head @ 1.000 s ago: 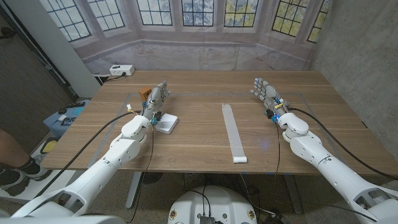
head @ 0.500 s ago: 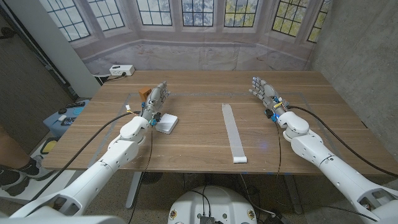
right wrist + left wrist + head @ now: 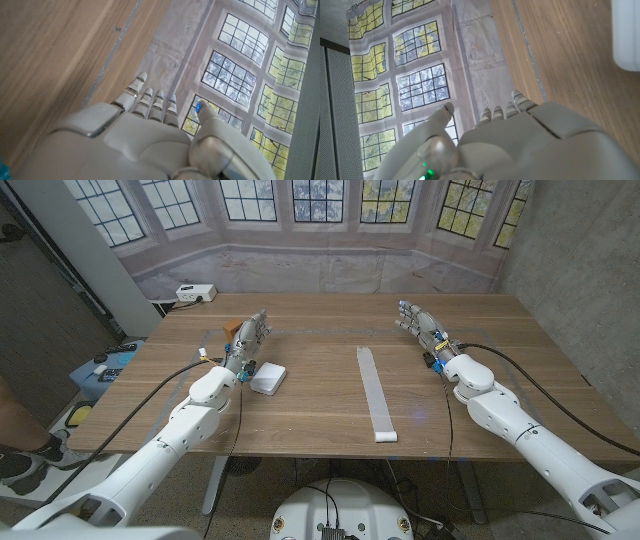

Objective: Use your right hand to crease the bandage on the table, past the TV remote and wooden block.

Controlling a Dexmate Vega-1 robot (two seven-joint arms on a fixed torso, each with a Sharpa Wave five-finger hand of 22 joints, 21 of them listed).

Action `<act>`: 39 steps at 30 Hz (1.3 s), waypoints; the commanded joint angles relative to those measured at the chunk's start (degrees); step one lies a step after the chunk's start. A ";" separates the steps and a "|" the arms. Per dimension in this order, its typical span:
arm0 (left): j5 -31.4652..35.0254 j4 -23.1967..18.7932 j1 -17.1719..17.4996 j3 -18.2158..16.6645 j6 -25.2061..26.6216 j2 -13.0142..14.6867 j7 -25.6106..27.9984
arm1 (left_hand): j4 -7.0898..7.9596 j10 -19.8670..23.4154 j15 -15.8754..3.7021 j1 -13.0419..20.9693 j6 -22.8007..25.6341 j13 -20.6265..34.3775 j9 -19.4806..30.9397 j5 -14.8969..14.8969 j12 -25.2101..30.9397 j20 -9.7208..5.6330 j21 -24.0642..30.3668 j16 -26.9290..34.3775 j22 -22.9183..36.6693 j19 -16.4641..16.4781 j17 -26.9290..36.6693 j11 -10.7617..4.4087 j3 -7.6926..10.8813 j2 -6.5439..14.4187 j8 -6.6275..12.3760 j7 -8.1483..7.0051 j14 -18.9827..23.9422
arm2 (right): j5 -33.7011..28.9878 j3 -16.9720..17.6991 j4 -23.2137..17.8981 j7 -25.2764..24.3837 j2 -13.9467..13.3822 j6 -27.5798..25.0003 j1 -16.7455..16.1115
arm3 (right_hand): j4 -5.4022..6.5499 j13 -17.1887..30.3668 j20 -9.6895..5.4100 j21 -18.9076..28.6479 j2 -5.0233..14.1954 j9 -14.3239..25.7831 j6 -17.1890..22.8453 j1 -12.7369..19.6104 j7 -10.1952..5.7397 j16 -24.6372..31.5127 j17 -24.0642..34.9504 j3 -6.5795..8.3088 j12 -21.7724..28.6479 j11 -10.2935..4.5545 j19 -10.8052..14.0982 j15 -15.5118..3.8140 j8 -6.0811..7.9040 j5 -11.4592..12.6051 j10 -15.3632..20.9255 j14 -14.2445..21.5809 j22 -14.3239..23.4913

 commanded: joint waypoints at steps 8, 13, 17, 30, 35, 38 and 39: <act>-0.20 0.45 0.07 -0.13 -1.08 0.17 -1.11 | -0.47 -0.31 0.12 0.58 -0.49 0.33 0.31 0.29 0.07 0.43 -0.39 -0.02 0.30 0.30 0.20 0.10 0.16 -0.12 0.25 -0.05 -0.20 | -7.89 -2.24 -5.03 -2.91 -3.11 -3.60 1.03 | -1.47 0.19 -4.28 0.53 -0.27 0.07 1.01 1.75 -0.06 0.47 -0.12 0.25 0.43 0.39 0.63 -2.97 0.40 -0.13 1.18 0.52 0.12; -0.21 0.91 -0.14 0.01 -1.30 -0.11 -1.33 | -0.52 -0.32 0.15 0.57 -0.47 0.33 0.31 0.28 0.04 0.44 -0.43 -0.02 0.31 0.31 0.20 0.14 0.16 -0.09 0.25 -0.09 -0.20 | -10.90 -3.15 -6.13 -3.48 -4.07 -4.62 1.59 | -2.39 0.20 -4.32 0.66 -0.25 0.07 1.47 2.67 0.01 0.54 -0.28 0.57 0.56 0.59 1.08 -3.02 0.49 -0.18 1.67 0.90 0.11; -0.06 0.93 -0.22 0.18 -1.28 -0.20 -1.33 | -0.57 -0.28 0.12 0.57 -0.46 0.33 0.32 0.28 0.04 0.44 -0.47 -0.01 0.31 0.34 0.20 0.18 0.17 -0.08 0.25 -0.10 -0.12 | -13.66 -3.98 -6.58 -3.91 -4.71 -5.40 2.40 | -3.18 0.21 -4.33 0.68 -0.36 0.08 1.87 3.42 -0.03 0.58 -0.39 0.78 0.67 0.27 1.28 -2.95 0.56 -0.26 2.12 1.19 0.10; 0.64 0.41 -0.15 0.48 -1.09 -0.49 -0.19 | -0.85 -0.01 0.19 0.64 -0.32 0.34 0.32 0.26 0.08 0.43 -0.58 -0.01 0.31 0.43 0.17 0.10 0.18 -0.04 0.29 -0.11 0.02 | -24.31 -7.22 -8.21 -4.80 -6.51 -7.70 5.93 | -7.60 0.30 -2.68 1.48 -0.65 0.10 6.35 7.61 1.23 1.68 -0.60 1.49 1.95 1.64 5.50 -1.73 1.36 -0.77 8.15 5.56 0.04; 0.98 0.13 0.02 0.70 -1.09 -0.86 0.53 | -0.95 0.14 0.21 0.68 -0.16 0.35 0.32 0.25 0.11 0.43 -0.60 -0.02 0.31 0.52 0.16 0.10 0.18 -0.02 0.34 -0.16 0.06 | -27.61 -8.23 -8.80 -4.40 -7.00 -8.15 7.06 | -8.85 0.29 -2.54 1.50 -0.88 0.10 7.34 9.02 1.48 1.70 -0.71 1.72 2.00 2.20 6.54 -1.90 1.41 -0.83 9.24 6.44 0.02; 1.06 -0.03 0.15 0.76 -1.10 -0.98 0.78 | -0.94 0.20 0.25 0.63 -0.03 0.35 0.33 0.24 0.12 0.47 -0.61 0.02 0.32 0.58 0.19 0.15 0.17 -0.01 0.38 -0.13 0.15 | -29.06 -8.49 -9.50 -4.54 -7.12 -9.05 7.33 | -9.48 0.30 -2.68 1.43 -0.87 0.10 7.82 9.94 1.32 1.63 -0.73 1.91 1.98 2.12 6.95 -2.08 1.40 -0.87 9.76 6.74 0.02; 1.09 -0.09 0.19 0.77 -1.10 -1.00 0.86 | -0.94 0.20 0.29 0.63 -0.01 0.35 0.33 0.24 0.12 0.48 -0.61 0.02 0.32 0.60 0.19 0.17 0.17 -0.02 0.38 -0.10 0.16 | -29.59 -8.64 -9.60 -4.44 -7.21 -9.07 7.50 | -9.60 0.30 -2.74 1.42 -0.87 0.10 8.01 10.12 1.25 1.64 -0.74 1.95 1.98 2.08 7.02 -2.22 1.43 -0.87 9.87 6.85 0.03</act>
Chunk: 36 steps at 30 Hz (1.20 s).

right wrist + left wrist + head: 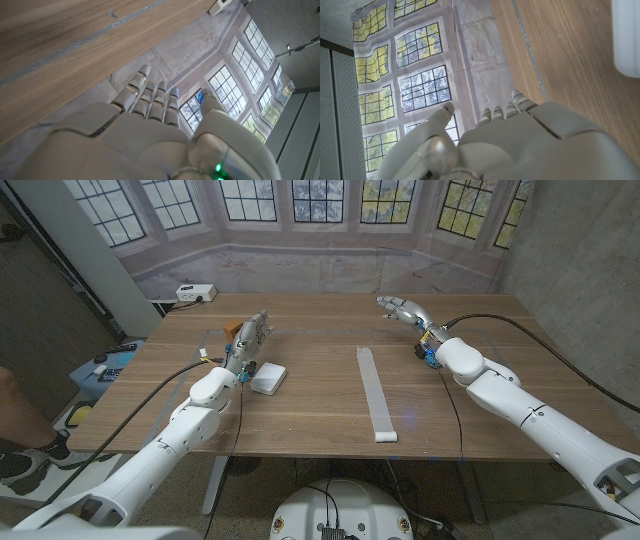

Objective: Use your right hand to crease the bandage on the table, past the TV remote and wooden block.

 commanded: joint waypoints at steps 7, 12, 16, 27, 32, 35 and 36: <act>0.83 -1.24 0.79 0.30 -0.06 -0.60 1.94 | -0.55 0.35 0.24 0.67 0.06 0.09 0.34 0.25 0.14 0.29 -0.29 0.00 0.33 0.41 0.17 0.07 0.24 0.03 0.38 -0.15 0.21 | -13.72 -3.51 -4.15 -0.48 -1.96 -5.11 3.18 | -1.63 0.36 -2.62 0.12 -0.22 0.14 2.64 3.28 -0.02 0.57 0.08 0.45 0.65 0.37 2.21 -2.68 0.44 -0.25 2.77 2.42 0.19; 0.80 -1.69 1.32 0.24 -0.14 -0.67 2.37 | -0.61 0.47 0.27 0.67 0.13 0.10 0.34 0.25 0.16 0.33 -0.31 0.00 0.33 0.53 0.17 0.34 0.25 0.06 0.39 -0.15 0.24 | -16.19 -4.23 -4.67 -0.18 -2.00 -5.67 3.81 | -1.83 0.38 -2.58 0.14 -0.37 0.15 3.11 3.93 -0.05 0.63 0.07 0.47 0.64 0.29 2.72 -2.85 0.46 -0.26 3.19 2.94 0.19; 0.83 -2.24 1.74 0.26 0.04 -0.61 2.71 | -0.62 0.58 0.27 0.63 0.22 0.10 0.35 0.24 0.18 0.36 -0.34 0.00 0.33 0.57 0.19 0.34 0.24 0.04 0.40 -0.19 0.27 | -17.94 -4.66 -4.62 -0.36 -1.87 -5.52 4.17 | -2.06 0.39 -2.49 0.09 -0.53 0.15 3.32 4.59 -0.03 0.56 0.04 0.54 0.58 0.31 2.99 -2.86 0.41 -0.24 3.42 3.16 0.18; 1.19 -2.72 2.02 0.55 0.23 -0.92 3.42 | -0.58 0.71 0.38 0.54 0.47 0.12 0.35 0.24 0.18 0.41 -0.39 0.03 0.34 0.70 0.23 0.45 0.29 0.04 0.45 -0.27 0.43 | -24.28 -6.55 -4.88 0.37 -2.09 -6.14 6.07 | -2.58 0.38 -2.38 -0.20 -1.24 0.13 2.78 6.89 -0.27 0.21 -0.09 0.78 0.33 -0.79 3.35 -3.00 -0.13 -0.17 3.92 3.49 0.16; 1.35 -3.01 2.08 0.70 0.45 -0.97 3.68 | -0.59 0.76 0.44 0.51 0.53 0.12 0.36 0.24 0.17 0.42 -0.41 0.03 0.34 0.73 0.23 0.47 0.32 0.00 0.45 -0.27 0.48 | -26.41 -7.16 -3.95 0.00 -1.60 -5.12 6.98 | -2.80 0.35 -2.37 -0.22 -1.89 0.08 2.52 8.65 -0.45 0.17 -0.16 0.90 0.23 -1.73 3.98 -3.31 -0.41 -0.22 4.51 4.19 0.15; 1.38 -3.04 2.02 0.76 0.60 -1.04 3.80 | -0.59 0.76 0.46 0.49 0.52 0.13 0.36 0.25 0.16 0.43 -0.43 0.02 0.34 0.75 0.23 0.46 0.34 0.00 0.43 -0.30 0.49 | -27.78 -7.65 -3.62 0.28 -1.38 -5.00 7.67 | -2.86 0.33 -2.39 -0.23 -2.35 0.03 2.87 9.79 -0.47 0.19 -0.20 0.95 0.32 -2.21 4.38 -3.71 -0.37 -0.24 5.34 4.76 0.15; 1.41 -3.01 1.99 0.79 0.57 -1.09 3.83 | -0.59 0.77 0.45 0.49 0.54 0.13 0.36 0.25 0.16 0.42 -0.44 0.02 0.34 0.74 0.24 0.44 0.35 0.00 0.43 -0.32 0.49 | -28.29 -7.88 -3.51 0.52 -1.39 -4.87 7.98 | -2.88 0.31 -2.40 -0.24 -2.58 0.02 3.08 10.31 -0.52 0.19 -0.21 0.95 0.36 -2.47 4.57 -3.76 -0.33 -0.25 5.73 5.01 0.15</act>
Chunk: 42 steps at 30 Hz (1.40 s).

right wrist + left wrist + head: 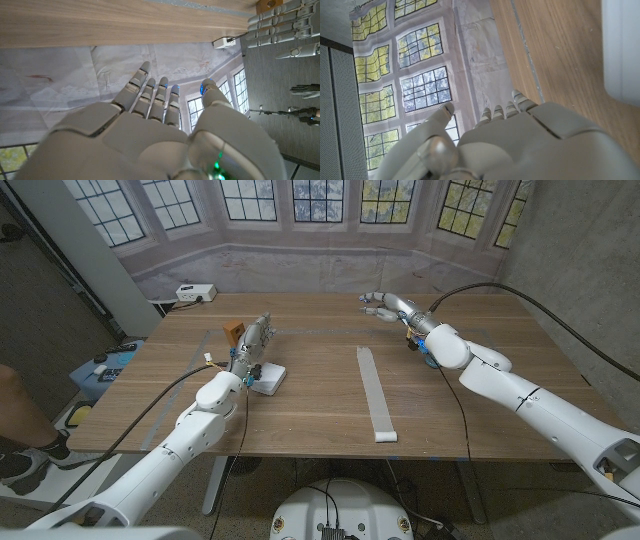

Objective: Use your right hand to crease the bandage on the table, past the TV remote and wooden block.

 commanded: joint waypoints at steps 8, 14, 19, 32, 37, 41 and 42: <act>0.10 -0.27 -0.25 0.44 0.79 -0.44 0.31 | -0.36 0.22 0.21 0.43 0.31 0.15 0.08 0.25 0.15 0.26 -0.03 0.00 0.08 0.63 0.11 -0.13 0.17 -0.02 0.21 0.03 0.28 | -8.58 -3.23 1.87 2.57 0.96 1.38 4.43 | -0.15 0.03 -2.45 -0.22 -1.90 0.08 4.25 5.56 -1.29 -0.17 0.12 0.01 0.16 -1.87 2.45 -4.46 0.75 -0.23 4.11 3.19 0.18; 0.10 -0.71 -0.49 0.37 1.22 0.12 -0.08 | -0.36 0.25 0.23 0.39 0.28 0.16 0.08 0.25 0.13 0.31 -0.08 -0.01 0.08 0.62 0.12 -0.05 0.21 -0.01 0.18 -0.01 0.30 | -10.63 -4.25 2.32 3.91 1.56 1.63 5.92 | 0.28 0.13 -2.50 -0.09 -2.45 0.15 7.44 7.45 -2.15 0.40 0.33 -0.67 0.54 -2.85 3.96 -5.22 1.37 -0.19 6.95 5.46 0.23; 0.13 -1.17 -0.53 0.11 1.36 0.67 -0.21 | -0.38 0.24 0.20 0.38 0.34 0.16 0.09 0.25 0.10 0.31 -0.12 -0.02 0.08 0.62 0.11 -0.13 0.25 -0.01 0.18 -0.05 0.32 | -11.68 -5.12 3.79 4.71 2.28 2.91 7.26 | 0.37 0.20 -2.57 -0.12 -2.63 0.20 9.47 8.49 -2.42 0.69 0.43 -1.02 0.77 -3.06 4.53 -5.62 1.79 -0.14 8.59 6.61 0.24; -0.10 -3.15 1.20 -0.82 1.50 1.87 0.55 | -0.43 0.20 0.25 0.30 0.36 0.17 0.09 0.24 0.03 0.36 -0.19 -0.05 0.09 0.70 0.11 -0.07 0.28 -0.04 0.14 -0.03 0.33 | -16.72 -8.26 7.25 5.87 3.93 6.22 11.07 | 0.31 0.44 -4.37 0.61 -3.33 0.33 15.72 12.80 -4.82 2.03 0.78 -2.43 1.42 -4.84 8.52 -8.14 2.69 -0.12 14.09 11.44 0.49; -0.14 -3.74 1.83 -1.04 1.60 2.14 0.89 | -0.44 0.28 0.24 0.28 0.36 0.17 0.09 0.24 0.05 0.35 -0.22 -0.06 0.09 0.69 0.11 -0.07 0.28 -0.04 0.13 -0.01 0.32 | -18.31 -9.24 8.88 5.81 4.41 7.93 12.13 | 0.37 0.51 -4.70 0.75 -3.56 0.36 17.38 13.81 -4.90 2.43 0.90 -2.89 1.71 -5.68 9.38 -8.52 2.94 -0.15 15.85 12.64 0.55; -0.03 -4.12 2.09 -1.13 1.70 2.30 1.18 | -0.45 0.29 0.24 0.27 0.40 0.17 0.09 0.23 0.04 0.36 -0.24 -0.06 0.09 0.70 0.11 -0.08 0.28 -0.05 0.14 0.00 0.35 | -19.24 -9.76 9.86 6.01 4.43 9.26 12.82 | 0.45 0.58 -4.72 0.80 -3.93 0.39 18.53 14.41 -5.21 2.66 0.99 -3.39 1.85 -5.65 9.87 -8.62 3.06 -0.21 16.99 13.36 0.59; -0.01 -4.17 2.12 -1.13 1.70 2.33 1.19 | -0.46 0.28 0.23 0.26 0.40 0.17 0.09 0.23 0.04 0.37 -0.24 -0.06 0.09 0.72 0.11 -0.09 0.28 -0.06 0.13 0.00 0.34 | -19.38 -9.89 10.15 6.18 4.38 9.76 13.04 | 0.45 0.58 -4.68 0.81 -4.05 0.39 18.66 14.47 -5.20 2.66 0.99 -3.48 1.90 -5.68 9.96 -8.62 3.07 -0.22 17.22 13.39 0.59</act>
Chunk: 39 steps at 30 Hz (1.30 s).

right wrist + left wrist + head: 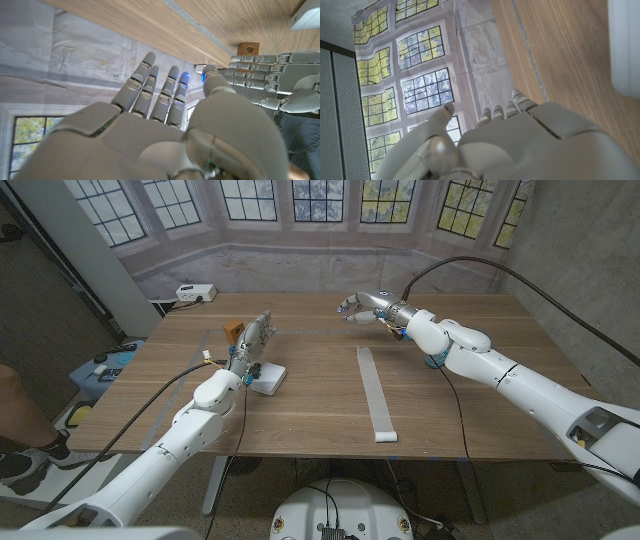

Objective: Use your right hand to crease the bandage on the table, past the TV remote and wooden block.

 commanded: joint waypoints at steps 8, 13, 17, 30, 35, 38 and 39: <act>0.19 -1.82 1.27 -0.34 0.66 0.78 0.99 | -0.26 0.33 -0.02 0.23 0.44 0.19 0.11 0.23 0.02 0.10 -0.28 -0.08 0.11 0.43 0.12 0.14 0.04 -0.05 0.13 -0.07 0.07 | -4.64 -2.66 4.75 1.87 0.03 6.20 3.81 | 0.13 0.38 -3.78 0.29 -0.64 0.31 1.44 1.17 -0.22 0.54 0.38 -1.01 0.16 -0.25 0.98 -8.32 0.27 -0.26 0.98 1.23 0.20; 0.35 -1.90 1.08 -0.10 0.99 0.65 1.12 | -0.24 0.33 -0.02 0.18 0.46 0.19 0.12 0.22 0.01 0.10 -0.30 -0.08 0.11 0.46 0.14 0.06 0.03 -0.05 0.13 -0.11 0.07 | -5.55 -3.01 6.12 2.06 -0.27 8.01 4.60 | 0.19 0.40 -3.79 0.28 -0.70 0.32 1.32 1.32 -0.30 0.53 0.43 -1.17 -0.01 -0.23 1.07 -8.33 0.09 -0.26 0.84 1.24 0.21; 0.52 -2.01 0.97 0.12 1.22 0.55 1.24 | -0.27 0.42 0.01 0.16 0.45 0.19 0.12 0.22 0.02 0.14 -0.32 -0.08 0.11 0.49 0.13 -0.13 0.04 -0.05 0.11 -0.08 0.10 | -6.73 -3.46 7.51 1.80 -0.44 9.52 5.35 | 0.25 0.42 -3.82 0.26 -0.69 0.32 1.33 1.46 -0.34 0.57 0.47 -1.29 -0.09 -0.19 1.13 -8.49 -0.01 -0.27 0.87 1.36 0.22; 0.91 -2.34 0.65 0.56 1.86 0.39 1.62 | -0.32 0.50 -0.02 0.12 0.56 0.20 0.12 0.22 0.02 0.11 -0.37 -0.07 0.11 0.55 0.12 -0.05 0.09 -0.06 0.12 -0.08 0.17 | -8.57 -4.17 11.21 0.25 -0.36 12.37 6.52 | 0.38 0.48 -3.95 0.22 -0.73 0.34 1.58 1.98 -0.36 0.73 0.62 -1.75 -0.20 -0.05 1.42 -8.95 -0.30 -0.29 1.39 1.80 0.25; 0.85 -2.26 0.54 0.62 1.90 0.28 1.57 | -0.35 0.54 -0.02 0.10 0.61 0.21 0.13 0.22 0.02 0.14 -0.39 -0.08 0.11 0.56 0.12 -0.02 0.10 -0.08 0.13 -0.06 0.18 | -9.52 -4.76 12.48 -0.53 -0.17 13.23 7.00 | 0.36 0.50 -3.90 0.21 -0.69 0.35 1.77 2.29 -0.47 0.75 0.66 -1.83 -0.23 -0.25 1.50 -8.97 -0.36 -0.27 1.58 1.91 0.26; 0.84 -2.23 0.59 0.65 1.94 0.25 1.61 | -0.35 0.54 0.00 0.08 0.61 0.21 0.13 0.22 0.01 0.13 -0.39 -0.08 0.11 0.58 0.12 0.01 0.10 -0.07 0.12 -0.09 0.18 | -11.20 -5.35 13.04 -1.53 -0.18 13.17 7.28 | 0.39 0.52 -3.98 0.22 -0.60 0.36 2.51 2.61 -0.53 0.88 0.72 -1.96 -0.12 -0.39 1.66 -9.34 -0.23 -0.26 2.15 2.26 0.27; 0.86 -2.27 0.62 0.66 1.99 0.24 1.70 | -0.34 0.54 -0.01 0.06 0.62 0.21 0.13 0.21 0.01 0.15 -0.41 -0.08 0.11 0.55 0.13 0.00 0.09 -0.07 0.13 -0.11 0.16 | -11.29 -5.42 13.34 -1.93 -0.13 13.40 7.32 | 0.39 0.52 -4.02 0.22 -0.58 0.36 2.52 2.65 -0.54 0.90 0.73 -1.97 -0.13 -0.37 1.68 -9.41 -0.24 -0.26 2.17 2.30 0.27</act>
